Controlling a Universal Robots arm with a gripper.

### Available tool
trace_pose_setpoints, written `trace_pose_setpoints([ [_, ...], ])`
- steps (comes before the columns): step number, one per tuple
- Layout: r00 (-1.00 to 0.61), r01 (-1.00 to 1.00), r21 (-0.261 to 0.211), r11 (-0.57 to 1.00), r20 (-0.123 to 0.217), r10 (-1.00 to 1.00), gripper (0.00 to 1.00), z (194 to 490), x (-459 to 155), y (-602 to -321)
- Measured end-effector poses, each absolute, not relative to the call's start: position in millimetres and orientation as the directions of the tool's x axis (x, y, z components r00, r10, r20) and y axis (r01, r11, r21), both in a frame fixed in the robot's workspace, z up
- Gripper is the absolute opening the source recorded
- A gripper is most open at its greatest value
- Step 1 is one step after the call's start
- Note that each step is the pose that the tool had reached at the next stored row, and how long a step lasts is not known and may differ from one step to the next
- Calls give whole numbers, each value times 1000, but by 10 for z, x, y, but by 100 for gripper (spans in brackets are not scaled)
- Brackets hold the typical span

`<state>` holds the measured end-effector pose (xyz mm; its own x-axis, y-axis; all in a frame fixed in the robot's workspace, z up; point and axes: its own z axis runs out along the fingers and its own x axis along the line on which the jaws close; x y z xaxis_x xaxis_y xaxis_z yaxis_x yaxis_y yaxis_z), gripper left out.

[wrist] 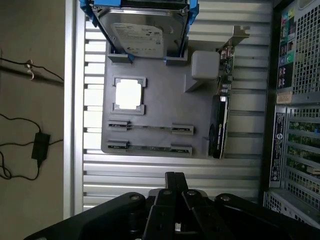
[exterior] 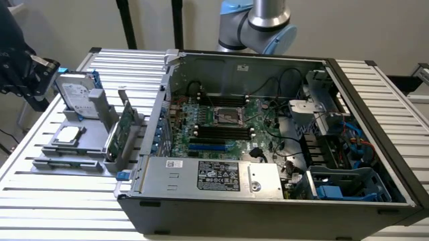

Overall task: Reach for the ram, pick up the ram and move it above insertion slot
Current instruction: 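Reach for the ram, then pick up the ram and move it above insertion slot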

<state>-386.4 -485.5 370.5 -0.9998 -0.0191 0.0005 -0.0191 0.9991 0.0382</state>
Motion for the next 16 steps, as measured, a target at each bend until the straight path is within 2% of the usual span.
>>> trace_pose_setpoints([
  [16, -965, -263, 38, 964, 0, -263, 11, 3689, -3864, -4855],
])
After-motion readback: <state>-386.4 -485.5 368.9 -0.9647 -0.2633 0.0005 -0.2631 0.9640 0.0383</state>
